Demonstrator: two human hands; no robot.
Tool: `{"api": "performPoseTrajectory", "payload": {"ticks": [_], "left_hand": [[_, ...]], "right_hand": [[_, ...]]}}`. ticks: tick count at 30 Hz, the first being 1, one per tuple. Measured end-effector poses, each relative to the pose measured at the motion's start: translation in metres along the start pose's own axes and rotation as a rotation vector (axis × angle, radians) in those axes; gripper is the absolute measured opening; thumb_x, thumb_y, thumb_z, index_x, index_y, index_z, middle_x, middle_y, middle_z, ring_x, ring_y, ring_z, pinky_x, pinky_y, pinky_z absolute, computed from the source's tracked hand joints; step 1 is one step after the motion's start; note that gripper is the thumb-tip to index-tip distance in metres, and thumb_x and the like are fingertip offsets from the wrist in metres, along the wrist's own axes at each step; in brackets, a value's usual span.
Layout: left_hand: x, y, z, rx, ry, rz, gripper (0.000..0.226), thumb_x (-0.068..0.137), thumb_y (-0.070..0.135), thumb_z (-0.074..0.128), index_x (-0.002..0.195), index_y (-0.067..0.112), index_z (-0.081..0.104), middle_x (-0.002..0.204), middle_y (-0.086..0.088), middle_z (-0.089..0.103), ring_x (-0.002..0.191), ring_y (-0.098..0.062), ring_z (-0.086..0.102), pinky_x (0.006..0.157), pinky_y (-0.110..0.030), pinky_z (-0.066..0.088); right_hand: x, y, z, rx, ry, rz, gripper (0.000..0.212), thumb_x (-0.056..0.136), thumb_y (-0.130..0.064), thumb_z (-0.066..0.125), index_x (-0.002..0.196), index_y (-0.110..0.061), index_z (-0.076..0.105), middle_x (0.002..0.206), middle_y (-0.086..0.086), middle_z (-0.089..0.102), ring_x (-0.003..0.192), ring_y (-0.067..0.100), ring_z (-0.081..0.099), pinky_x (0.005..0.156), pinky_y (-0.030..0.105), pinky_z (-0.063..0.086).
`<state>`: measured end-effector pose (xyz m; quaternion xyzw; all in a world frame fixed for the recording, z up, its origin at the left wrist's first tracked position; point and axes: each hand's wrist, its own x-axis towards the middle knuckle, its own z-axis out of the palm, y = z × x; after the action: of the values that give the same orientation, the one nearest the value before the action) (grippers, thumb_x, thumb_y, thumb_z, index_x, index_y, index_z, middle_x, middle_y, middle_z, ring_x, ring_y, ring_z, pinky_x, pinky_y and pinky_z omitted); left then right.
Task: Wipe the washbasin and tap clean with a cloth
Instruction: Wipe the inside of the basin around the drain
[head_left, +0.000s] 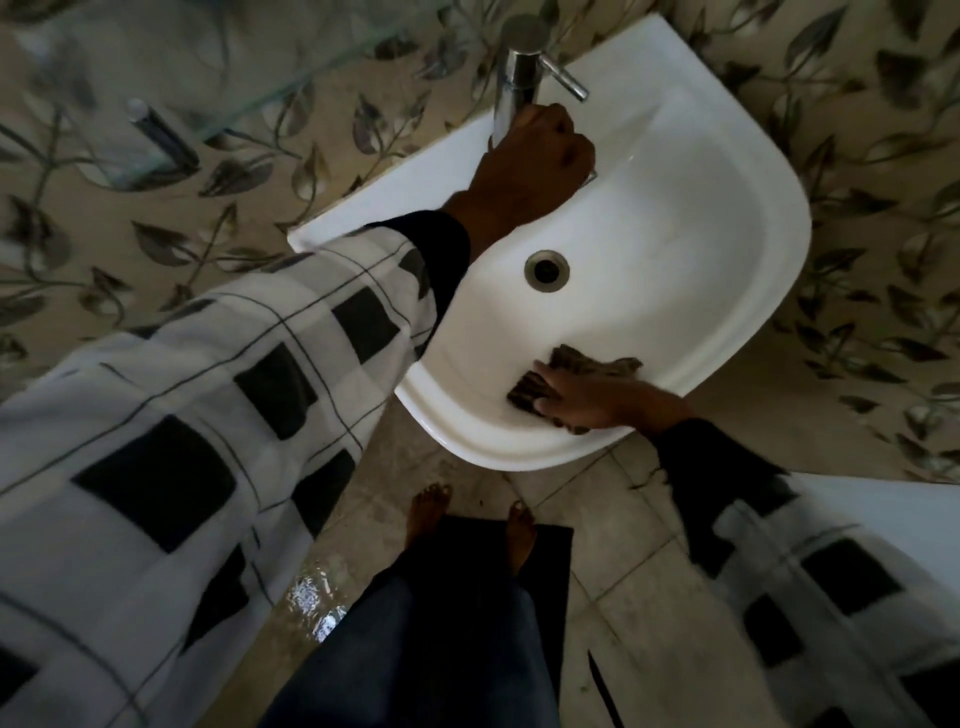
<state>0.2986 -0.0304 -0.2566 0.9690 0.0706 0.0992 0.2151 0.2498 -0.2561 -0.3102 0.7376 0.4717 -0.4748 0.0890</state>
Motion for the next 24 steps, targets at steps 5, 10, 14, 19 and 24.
{"api": "performPoseTrajectory", "payload": {"ticks": [5, 10, 14, 19, 24], "left_hand": [[0.003, 0.005, 0.009, 0.189, 0.050, 0.055, 0.029, 0.091, 0.031, 0.042, 0.092, 0.020, 0.068, 0.096, -0.003, 0.065, 0.101, -0.026, 0.056, 0.086, -0.037, 0.046], [-0.005, 0.001, 0.021, 0.315, -0.126, 0.164, 0.053, 0.095, -0.003, 0.011, 0.075, 0.008, 0.058, 0.069, -0.013, 0.058, 0.073, -0.036, 0.061, 0.077, -0.051, 0.055], [-0.003, 0.012, 0.032, 0.450, 0.067, 0.187, 0.068, 0.099, 0.013, -0.007, 0.089, 0.002, 0.059, 0.089, -0.024, 0.058, 0.092, -0.045, 0.057, 0.092, -0.062, 0.042], [-0.002, 0.013, 0.019, 0.374, 0.114, 0.187, 0.027, 0.097, 0.000, 0.033, 0.077, 0.005, 0.050, 0.076, -0.016, 0.057, 0.073, -0.036, 0.058, 0.072, -0.053, 0.052], [-0.002, 0.018, 0.028, 0.494, 0.334, 0.347, 0.015, 0.095, -0.001, 0.040, 0.083, 0.004, 0.048, 0.081, -0.018, 0.059, 0.075, -0.038, 0.060, 0.069, -0.051, 0.054]], "right_hand": [[0.017, 0.076, -0.014, -0.322, 0.110, 0.298, 0.055, 0.106, -0.054, 0.022, 0.158, -0.041, 0.011, 0.168, 0.004, -0.008, 0.153, 0.039, -0.009, 0.118, 0.067, -0.002], [0.050, 0.056, 0.000, -0.538, 0.015, -0.052, 0.054, 0.107, -0.042, 0.024, 0.159, -0.030, 0.016, 0.168, 0.007, -0.008, 0.151, 0.043, -0.012, 0.118, 0.067, -0.003], [0.042, 0.098, -0.021, -0.742, 0.068, -0.282, 0.036, 0.098, -0.027, 0.048, 0.125, -0.016, 0.068, 0.151, 0.016, 0.046, 0.132, 0.054, 0.045, 0.104, 0.072, 0.036], [0.061, 0.107, -0.036, -0.167, 0.329, 0.213, 0.063, 0.103, -0.046, 0.033, 0.160, -0.024, 0.016, 0.168, 0.008, -0.004, 0.154, 0.037, -0.003, 0.122, 0.060, 0.004], [0.064, 0.064, -0.013, -0.182, 0.099, -0.105, 0.056, 0.107, -0.041, 0.029, 0.159, -0.026, 0.013, 0.167, 0.002, -0.015, 0.153, 0.032, -0.017, 0.119, 0.051, -0.011]]}}
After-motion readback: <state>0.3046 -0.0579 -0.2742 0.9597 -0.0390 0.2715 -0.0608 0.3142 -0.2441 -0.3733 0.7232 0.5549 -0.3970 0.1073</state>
